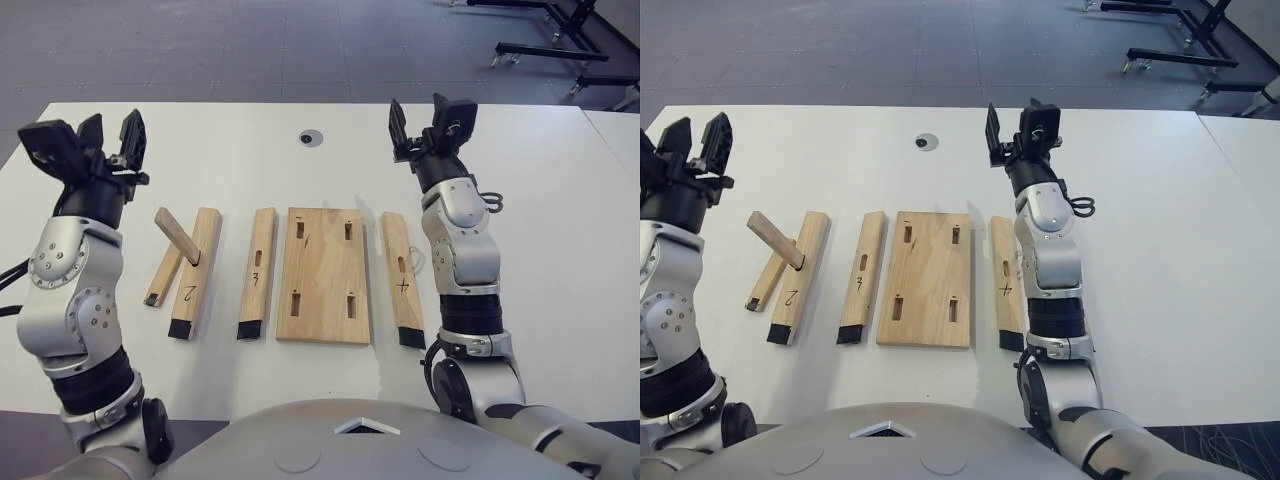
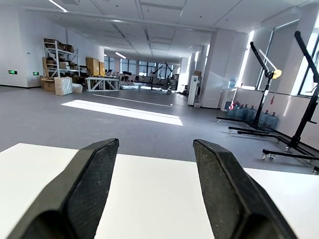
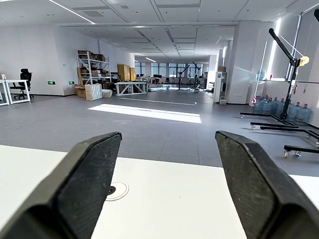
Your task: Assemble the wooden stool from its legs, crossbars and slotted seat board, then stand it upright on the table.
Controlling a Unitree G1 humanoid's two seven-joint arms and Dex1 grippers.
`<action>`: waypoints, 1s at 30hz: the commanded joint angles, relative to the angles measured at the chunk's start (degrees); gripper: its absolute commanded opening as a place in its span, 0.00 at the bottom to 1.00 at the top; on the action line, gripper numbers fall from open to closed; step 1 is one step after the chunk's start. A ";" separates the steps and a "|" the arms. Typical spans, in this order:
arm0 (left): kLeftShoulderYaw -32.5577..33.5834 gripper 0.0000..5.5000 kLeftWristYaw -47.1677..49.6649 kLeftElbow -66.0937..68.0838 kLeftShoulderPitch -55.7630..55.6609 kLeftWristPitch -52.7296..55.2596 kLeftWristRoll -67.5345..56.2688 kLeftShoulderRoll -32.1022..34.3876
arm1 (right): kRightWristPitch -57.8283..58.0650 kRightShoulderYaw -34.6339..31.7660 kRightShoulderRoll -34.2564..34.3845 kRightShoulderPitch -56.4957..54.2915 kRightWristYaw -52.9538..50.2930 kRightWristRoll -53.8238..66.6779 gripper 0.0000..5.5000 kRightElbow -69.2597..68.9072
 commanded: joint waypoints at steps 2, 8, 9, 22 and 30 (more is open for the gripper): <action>-2.17 0.50 0.16 0.72 -0.03 0.47 -0.47 -1.23 | 0.01 0.67 0.85 0.05 -0.62 -0.30 0.63 -0.38; -0.49 0.50 1.33 1.23 -3.49 2.32 -4.33 -1.55 | -0.39 0.92 0.43 -0.71 -0.24 -0.22 0.63 0.38; -1.11 0.50 1.22 1.37 -3.16 2.64 -4.33 -1.54 | -0.42 0.84 0.30 -0.67 -0.22 -0.20 0.63 0.39; -8.55 0.50 -2.69 12.11 6.13 -4.50 4.77 -1.75 | 0.81 0.68 -0.47 -0.57 1.06 0.30 0.63 -0.41; -7.29 0.50 -1.49 8.56 1.58 -4.19 1.16 -3.13 | 0.25 0.88 0.31 -0.66 0.34 0.17 0.63 -0.07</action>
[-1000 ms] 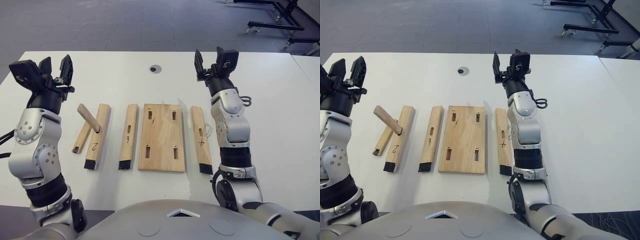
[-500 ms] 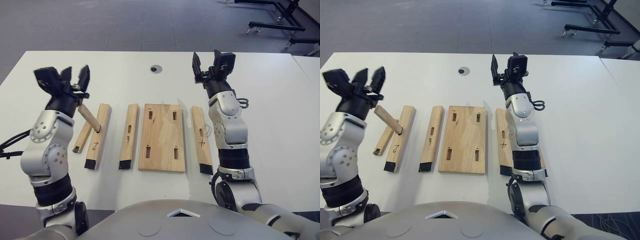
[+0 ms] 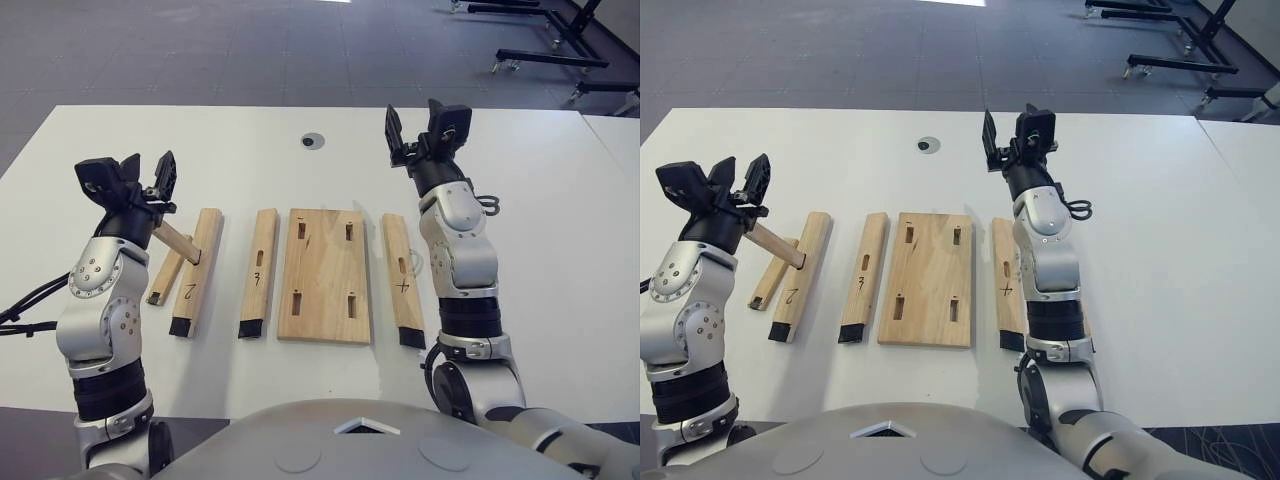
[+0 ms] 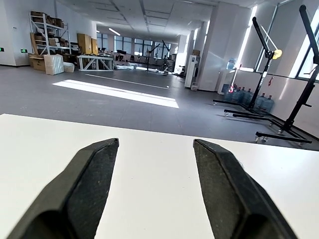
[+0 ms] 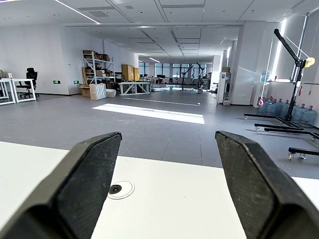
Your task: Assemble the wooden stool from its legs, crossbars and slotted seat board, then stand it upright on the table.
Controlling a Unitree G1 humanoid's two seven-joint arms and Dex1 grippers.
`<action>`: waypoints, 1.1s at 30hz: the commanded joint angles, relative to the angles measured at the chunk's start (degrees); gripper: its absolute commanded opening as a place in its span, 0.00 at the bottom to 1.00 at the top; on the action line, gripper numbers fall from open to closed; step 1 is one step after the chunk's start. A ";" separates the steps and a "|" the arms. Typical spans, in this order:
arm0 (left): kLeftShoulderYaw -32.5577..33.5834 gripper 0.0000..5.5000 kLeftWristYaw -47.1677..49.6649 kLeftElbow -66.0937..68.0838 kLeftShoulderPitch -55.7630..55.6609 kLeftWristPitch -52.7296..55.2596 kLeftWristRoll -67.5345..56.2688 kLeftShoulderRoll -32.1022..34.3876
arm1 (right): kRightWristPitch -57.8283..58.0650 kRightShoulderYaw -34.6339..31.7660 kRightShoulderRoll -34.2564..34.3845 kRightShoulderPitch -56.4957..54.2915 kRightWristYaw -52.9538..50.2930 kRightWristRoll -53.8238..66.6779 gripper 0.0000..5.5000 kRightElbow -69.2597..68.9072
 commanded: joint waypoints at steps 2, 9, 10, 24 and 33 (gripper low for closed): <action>-0.82 0.50 0.98 -1.08 -1.48 3.57 -1.59 -0.80 | 0.05 0.17 0.61 -0.65 -0.29 0.07 0.63 -0.18; 3.90 0.50 2.92 -7.32 -3.92 5.10 -6.31 -0.13 | -0.41 -0.27 0.70 -0.03 -0.56 -0.07 0.63 -0.33; 4.77 0.50 3.00 -8.12 -3.99 4.78 -6.69 0.30 | -0.45 -0.37 0.67 0.25 -0.67 -0.11 0.63 -0.53; 3.98 0.50 -11.73 -22.09 30.61 -3.83 -5.52 1.93 | 0.01 -0.04 0.99 6.33 -2.37 -1.47 0.63 -4.13; -4.00 0.73 -5.06 -18.48 37.32 7.70 2.23 3.21 | 0.66 1.21 0.60 6.47 -1.54 -1.81 0.63 -4.42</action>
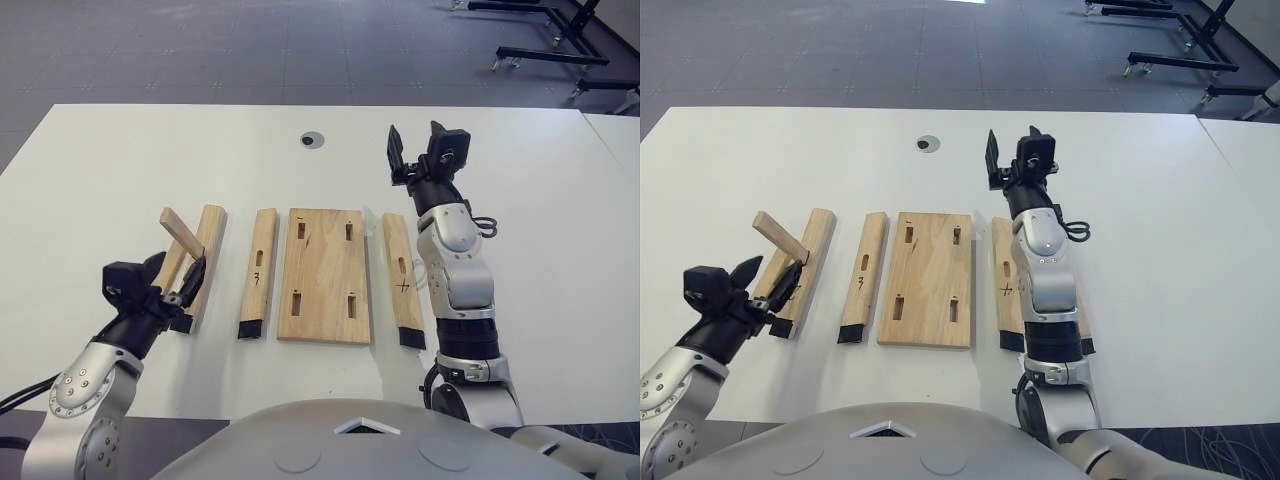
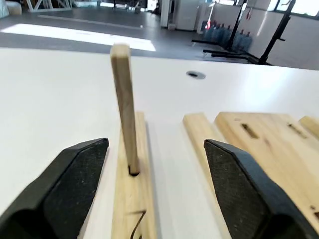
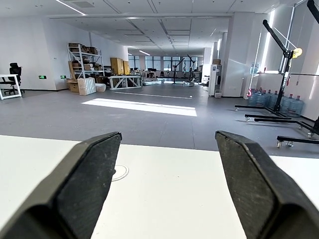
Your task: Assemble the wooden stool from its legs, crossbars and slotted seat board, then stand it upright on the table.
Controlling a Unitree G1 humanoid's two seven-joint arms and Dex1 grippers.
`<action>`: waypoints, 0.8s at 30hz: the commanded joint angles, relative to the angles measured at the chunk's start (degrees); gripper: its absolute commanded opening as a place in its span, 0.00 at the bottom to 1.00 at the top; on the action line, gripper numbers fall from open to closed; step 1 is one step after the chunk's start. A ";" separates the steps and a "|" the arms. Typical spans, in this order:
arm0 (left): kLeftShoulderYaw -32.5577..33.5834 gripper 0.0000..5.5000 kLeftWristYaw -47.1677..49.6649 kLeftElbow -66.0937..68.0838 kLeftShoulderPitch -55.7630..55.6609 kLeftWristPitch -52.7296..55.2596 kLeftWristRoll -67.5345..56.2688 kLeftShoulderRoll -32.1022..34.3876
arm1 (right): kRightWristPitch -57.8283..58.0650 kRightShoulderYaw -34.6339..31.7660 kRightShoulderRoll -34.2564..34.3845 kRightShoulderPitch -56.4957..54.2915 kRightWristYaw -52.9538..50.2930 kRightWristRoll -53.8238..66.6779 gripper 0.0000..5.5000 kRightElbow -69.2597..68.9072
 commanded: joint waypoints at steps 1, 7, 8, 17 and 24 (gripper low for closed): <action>-2.81 0.77 3.82 2.09 0.40 8.22 3.23 1.15 | 1.27 0.17 -0.89 -0.05 0.78 -0.31 0.63 -0.80; -4.60 0.77 5.77 4.08 -1.13 15.30 4.29 0.98 | 2.15 0.35 -1.57 -0.11 1.41 -0.22 0.63 -1.58; -4.45 0.77 5.64 4.36 -1.29 16.16 3.87 0.84 | 2.30 0.26 -1.61 -0.24 1.35 -0.13 0.63 -1.68; -4.68 0.61 2.96 7.67 -4.32 20.69 2.64 2.74 | 2.38 -0.44 -1.24 -0.20 0.56 0.28 0.63 -2.12; -4.21 0.42 0.99 11.10 -6.70 21.08 1.25 3.43 | 1.85 -0.36 -0.61 0.28 0.29 0.18 0.63 -2.00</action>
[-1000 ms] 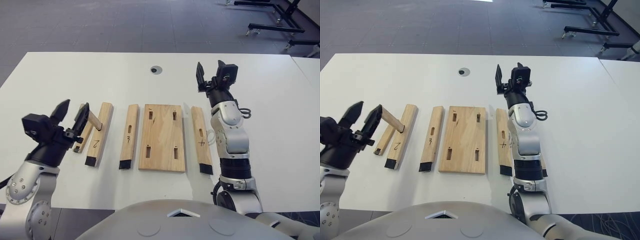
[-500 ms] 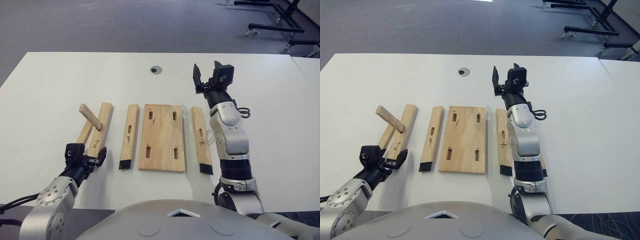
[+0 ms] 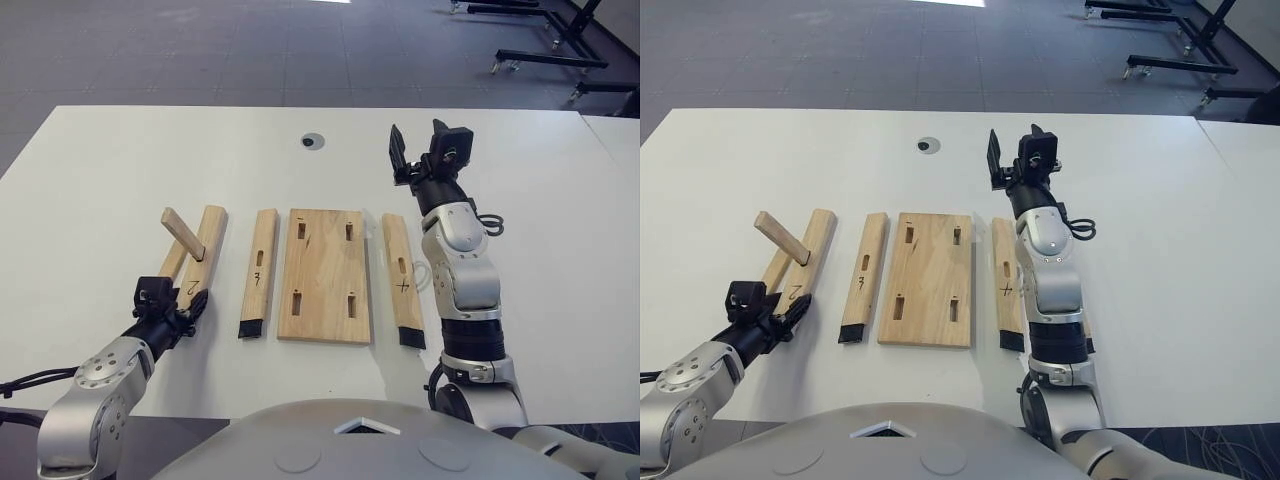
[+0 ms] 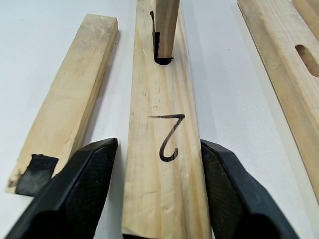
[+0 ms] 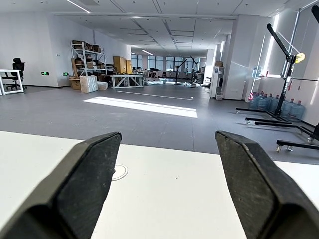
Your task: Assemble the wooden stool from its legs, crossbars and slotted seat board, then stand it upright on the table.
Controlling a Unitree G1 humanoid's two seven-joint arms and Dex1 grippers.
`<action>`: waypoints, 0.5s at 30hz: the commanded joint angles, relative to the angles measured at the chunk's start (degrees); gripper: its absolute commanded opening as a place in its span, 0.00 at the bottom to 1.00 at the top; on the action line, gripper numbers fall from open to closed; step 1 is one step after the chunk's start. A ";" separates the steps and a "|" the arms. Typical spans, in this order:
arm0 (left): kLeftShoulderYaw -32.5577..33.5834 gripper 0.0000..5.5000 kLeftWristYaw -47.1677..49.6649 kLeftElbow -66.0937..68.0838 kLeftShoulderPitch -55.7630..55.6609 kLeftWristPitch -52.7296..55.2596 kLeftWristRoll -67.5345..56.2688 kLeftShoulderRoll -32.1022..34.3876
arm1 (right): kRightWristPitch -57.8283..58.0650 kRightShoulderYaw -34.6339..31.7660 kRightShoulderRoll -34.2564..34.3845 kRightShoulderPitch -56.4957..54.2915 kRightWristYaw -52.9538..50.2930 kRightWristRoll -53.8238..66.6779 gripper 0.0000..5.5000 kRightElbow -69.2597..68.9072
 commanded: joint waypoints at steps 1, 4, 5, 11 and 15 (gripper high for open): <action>-0.18 0.40 -2.57 4.24 -0.58 2.36 -1.88 -0.09 | 0.03 -0.30 0.66 0.23 -0.53 0.19 0.63 -0.13; 2.14 0.37 -4.39 6.21 -3.67 2.37 -6.19 -2.37 | -0.18 -0.75 0.99 0.09 -0.81 0.43 0.63 0.16; 3.46 0.37 -4.82 6.77 -5.18 2.62 -8.34 -3.37 | -0.34 -0.90 1.01 0.10 -0.86 0.47 0.63 0.26; 6.43 0.37 -8.44 14.85 -14.01 -3.37 -12.35 -4.25 | -0.86 -1.86 0.76 -1.44 1.37 2.76 0.63 0.46; 10.00 0.37 -4.52 14.00 -26.40 -2.03 -15.70 -3.20 | -1.23 -3.08 0.33 -2.87 3.37 5.31 0.63 0.51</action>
